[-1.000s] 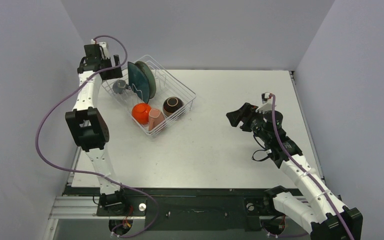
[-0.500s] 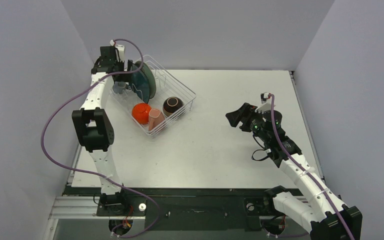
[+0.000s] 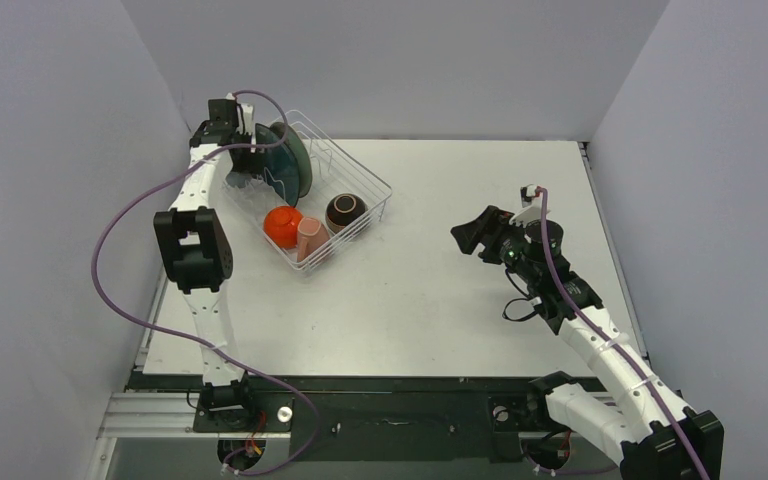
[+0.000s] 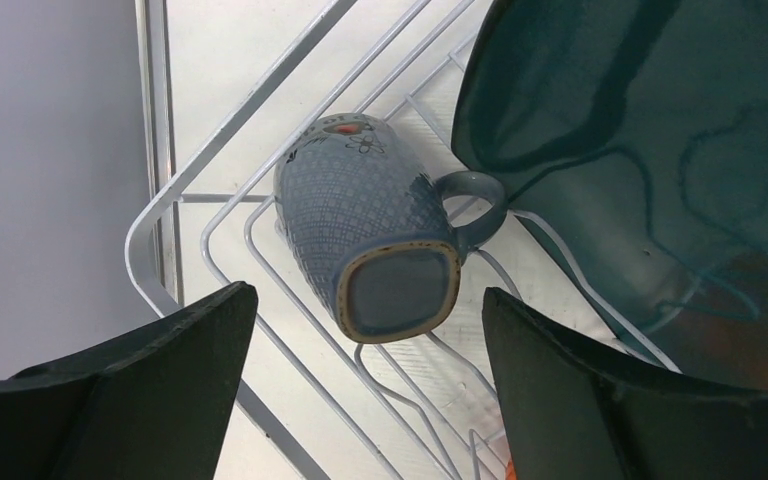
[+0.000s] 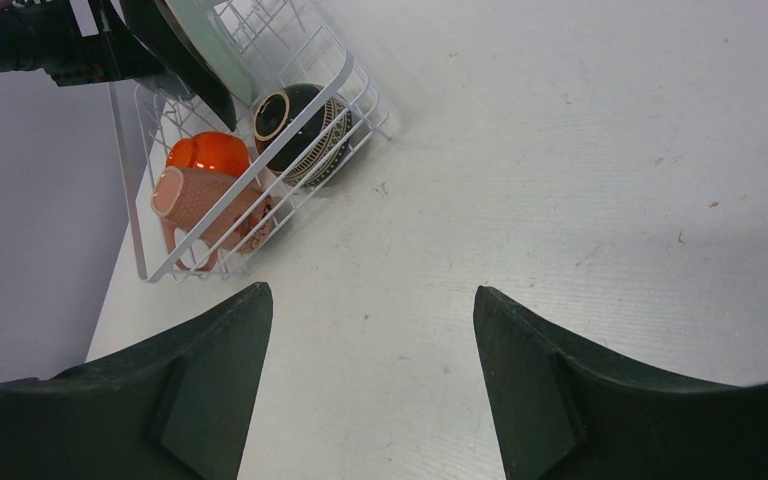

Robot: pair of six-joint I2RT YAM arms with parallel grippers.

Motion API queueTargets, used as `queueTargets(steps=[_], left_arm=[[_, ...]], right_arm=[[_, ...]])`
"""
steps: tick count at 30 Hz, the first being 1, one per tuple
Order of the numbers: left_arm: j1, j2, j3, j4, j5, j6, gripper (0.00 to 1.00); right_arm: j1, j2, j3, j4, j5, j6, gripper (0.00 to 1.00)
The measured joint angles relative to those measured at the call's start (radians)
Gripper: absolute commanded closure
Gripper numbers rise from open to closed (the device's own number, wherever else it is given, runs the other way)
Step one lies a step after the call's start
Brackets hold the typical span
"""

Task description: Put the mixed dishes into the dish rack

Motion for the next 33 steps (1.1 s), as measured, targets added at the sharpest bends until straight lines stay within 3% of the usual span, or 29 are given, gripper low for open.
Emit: queueTargets(steps=[12,19,21,28,33], left_arm=[[0.000,0.008,0.008,-0.010,-0.029,0.013,0.19],[0.000,0.039,0.030,-0.010,-0.039,0.013,0.23],[0.000,0.055,0.047,-0.011,-0.039,0.013,0.28],[-0.007,0.071,0.072,-0.027,-0.027,0.002,0.58],[-0.006,0.070,0.081,-0.033,-0.031,-0.008,0.70]], right_arm=[[0.000,0.018,0.000,0.000,-0.007,0.006,0.31],[0.000,0.019,0.000,0.000,-0.010,0.008,0.31],[0.000,0.019,0.000,0.000,-0.010,0.008,0.31],[0.000,0.019,0.000,0.000,-0.010,0.008,0.31],[0.000,0.019,0.000,0.000,-0.010,0.013,0.31]])
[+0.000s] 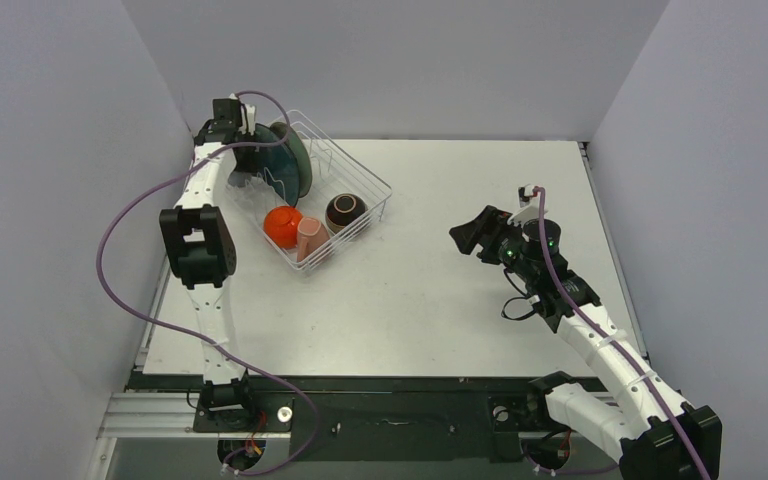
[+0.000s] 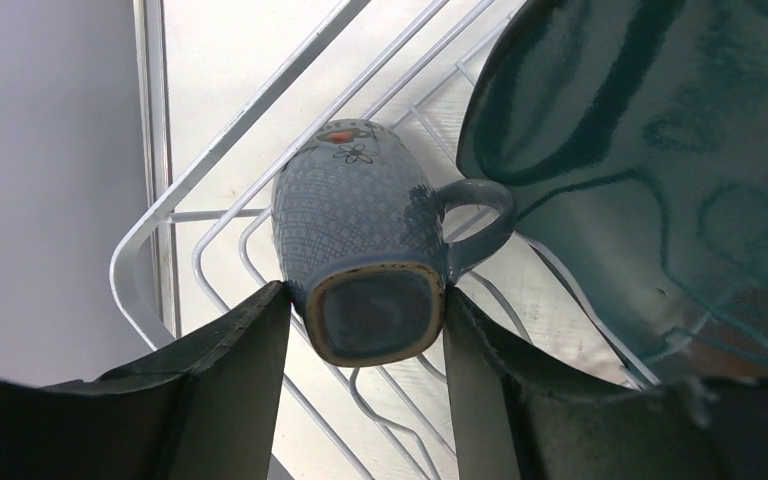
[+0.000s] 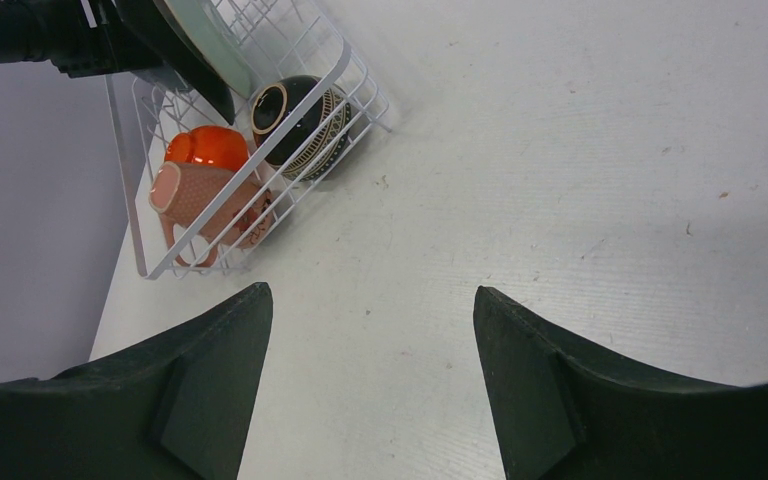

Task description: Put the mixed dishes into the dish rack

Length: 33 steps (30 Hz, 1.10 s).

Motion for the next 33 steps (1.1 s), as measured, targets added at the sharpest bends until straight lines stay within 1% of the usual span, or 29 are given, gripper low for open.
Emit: queueTargets(steps=[3,5,6,7,9,10,15,17,23,33], left_arm=[[0.000,-0.001,0.001,0.000,-0.001,-0.010,0.77],[0.002,-0.001,0.008,-0.008,-0.001,-0.029,0.84],[0.004,-0.001,0.014,-0.017,0.002,-0.041,0.90],[0.006,-0.001,0.022,-0.028,0.004,-0.054,0.92],[0.016,0.000,0.055,-0.066,0.010,-0.090,0.99],[0.022,0.000,0.077,-0.087,0.013,-0.111,1.00],[0.069,0.002,0.200,-0.171,0.045,-0.232,1.00],[0.090,0.002,0.220,-0.180,0.066,-0.278,1.00],[0.143,0.021,0.217,-0.180,0.141,-0.410,1.00],[0.137,0.042,0.177,-0.122,0.166,-0.485,1.00]], right_arm=[[0.000,0.000,0.000,0.000,0.000,0.005,0.31],[0.000,0.000,0.000,0.000,0.000,0.007,0.31],[0.000,0.000,0.000,0.000,0.000,0.008,0.31],[0.000,0.000,0.000,0.001,0.000,0.010,0.31],[0.000,0.000,0.000,0.001,0.000,0.010,0.31],[0.000,0.000,0.000,0.001,-0.001,0.010,0.31],[0.000,0.000,0.000,0.005,-0.002,0.015,0.31],[0.000,0.000,0.000,0.013,-0.006,0.018,0.31],[0.000,0.000,0.000,0.018,-0.008,0.017,0.31],[0.000,0.000,0.000,0.018,-0.008,0.017,0.31]])
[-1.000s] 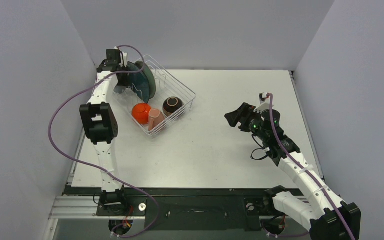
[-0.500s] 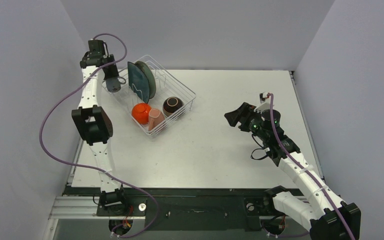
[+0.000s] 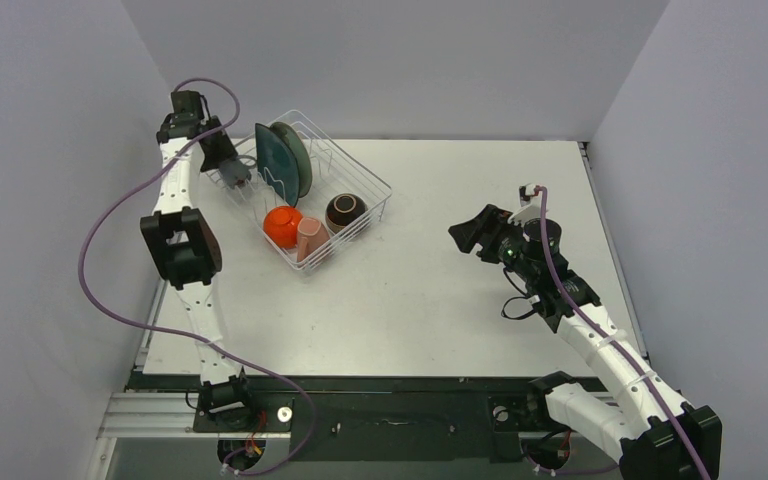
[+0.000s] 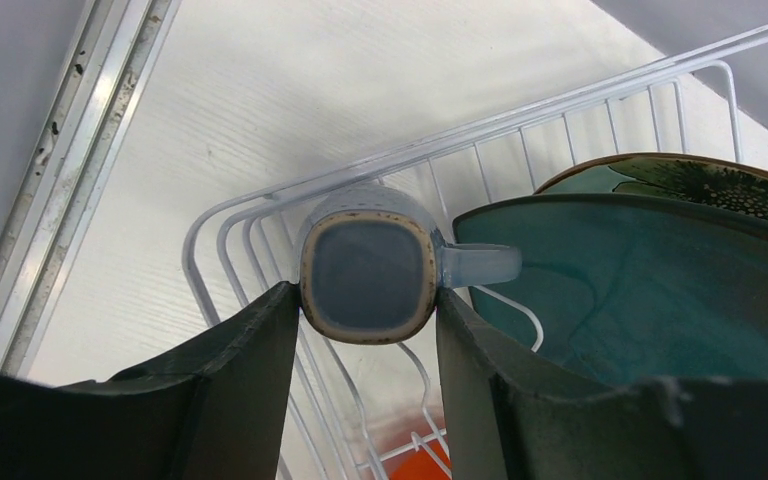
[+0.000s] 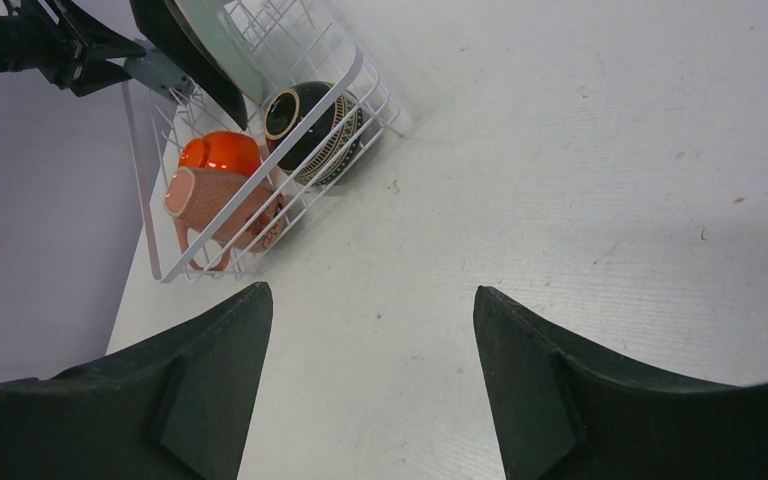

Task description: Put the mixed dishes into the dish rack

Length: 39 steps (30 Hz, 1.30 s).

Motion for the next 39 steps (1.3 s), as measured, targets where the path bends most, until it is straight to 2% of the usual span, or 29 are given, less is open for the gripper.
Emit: queueTargets(steps=[7,8,9,10,11,17,21,26,31,35,39], left_arm=[[-0.022,0.002,-0.054,0.026,-0.002,-0.021,1.00],[-0.026,0.004,-0.056,0.026,-0.003,-0.023,0.97],[-0.027,0.006,-0.057,0.032,-0.005,-0.024,0.86],[-0.028,0.006,-0.057,0.036,-0.006,-0.025,0.81],[-0.028,0.006,-0.060,0.040,-0.006,-0.028,0.70],[-0.028,-0.024,-0.128,0.094,-0.010,-0.032,0.35],[-0.028,-0.027,-0.146,0.091,-0.009,-0.026,0.24],[-0.032,-0.050,-0.146,0.076,-0.008,-0.009,0.01],[-0.032,-0.153,-0.175,0.047,-0.002,0.003,0.03],[-0.040,-0.338,-0.290,0.052,0.037,0.005,0.04],[-0.085,-0.545,-0.419,0.069,0.092,0.005,0.04]], right_arm=[[0.000,0.000,0.000,0.000,0.000,0.000,0.31],[0.000,0.000,0.000,0.000,0.000,0.000,0.31],[0.000,0.000,0.000,0.000,0.000,0.000,0.31],[0.000,0.000,0.000,0.000,0.000,0.000,0.31],[0.000,0.000,0.000,0.000,0.000,0.000,0.31],[0.000,-0.004,0.000,-0.001,0.001,-0.001,0.31],[0.000,-0.014,0.000,-0.008,0.002,-0.012,0.31],[0.000,-0.026,0.020,-0.064,0.027,-0.050,0.30],[0.000,-0.071,0.081,-0.148,0.073,-0.108,0.30],[-0.001,-0.112,0.153,-0.219,0.115,-0.158,0.27],[-0.002,-0.148,0.227,-0.287,0.177,-0.202,0.18]])
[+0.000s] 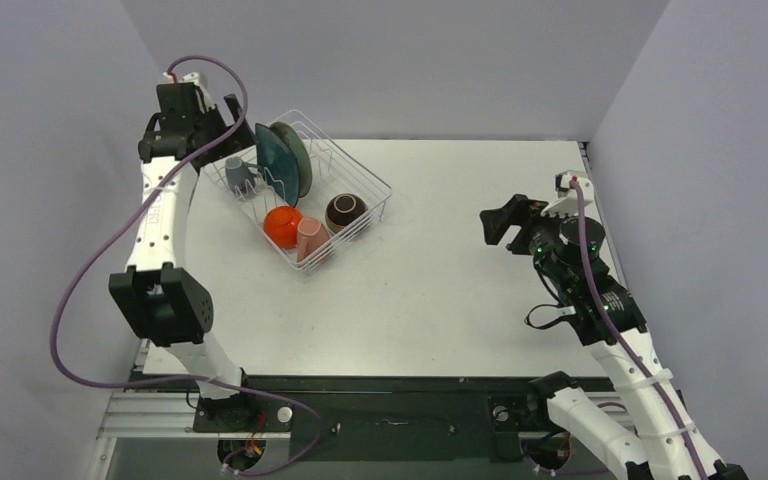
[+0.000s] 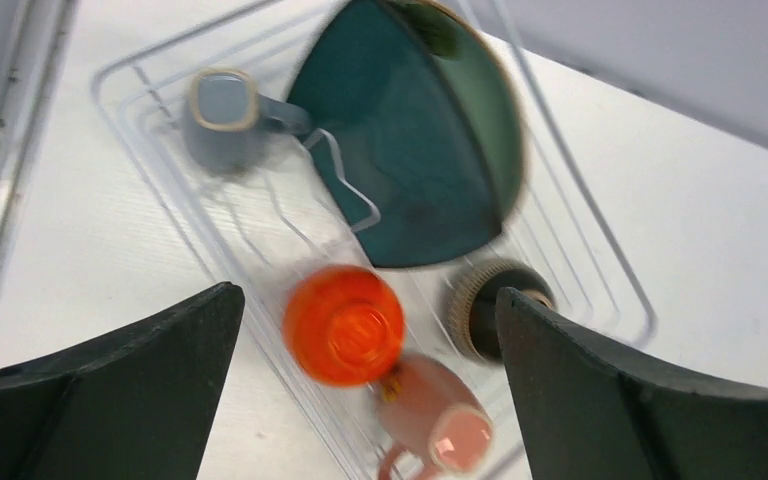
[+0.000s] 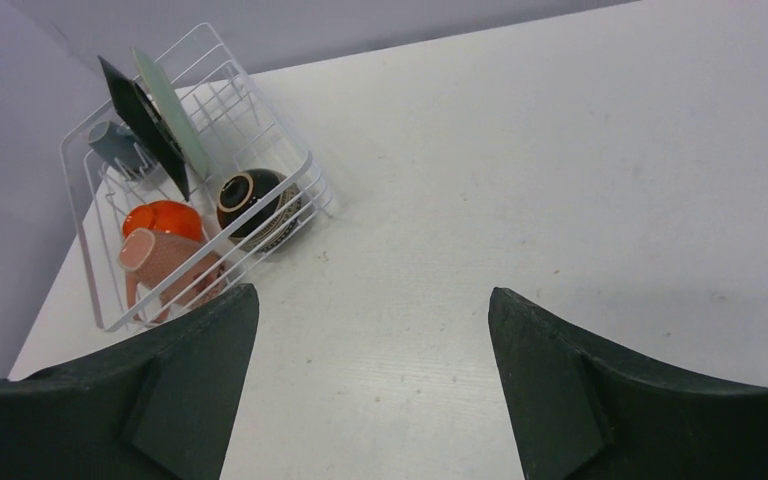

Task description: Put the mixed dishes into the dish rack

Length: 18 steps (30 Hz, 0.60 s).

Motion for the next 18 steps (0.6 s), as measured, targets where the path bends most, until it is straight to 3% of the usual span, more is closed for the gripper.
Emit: queueTargets(steps=[8,14,18], left_arm=[[-0.165,-0.394,-0.268,0.106,0.153,0.008,0.04],[-0.168,-0.727,-0.457,0.303,0.213,-0.008,0.04],[-0.168,-0.848,-0.482,0.411,0.243,-0.022,0.04]], right_arm=[[-0.005,-0.072,0.130,-0.119,0.152,-0.069,0.17],[-0.005,-0.190,0.206,-0.153,0.219,-0.128,0.16],[-0.005,-0.254,0.289,-0.171,0.249,-0.158,0.16]])
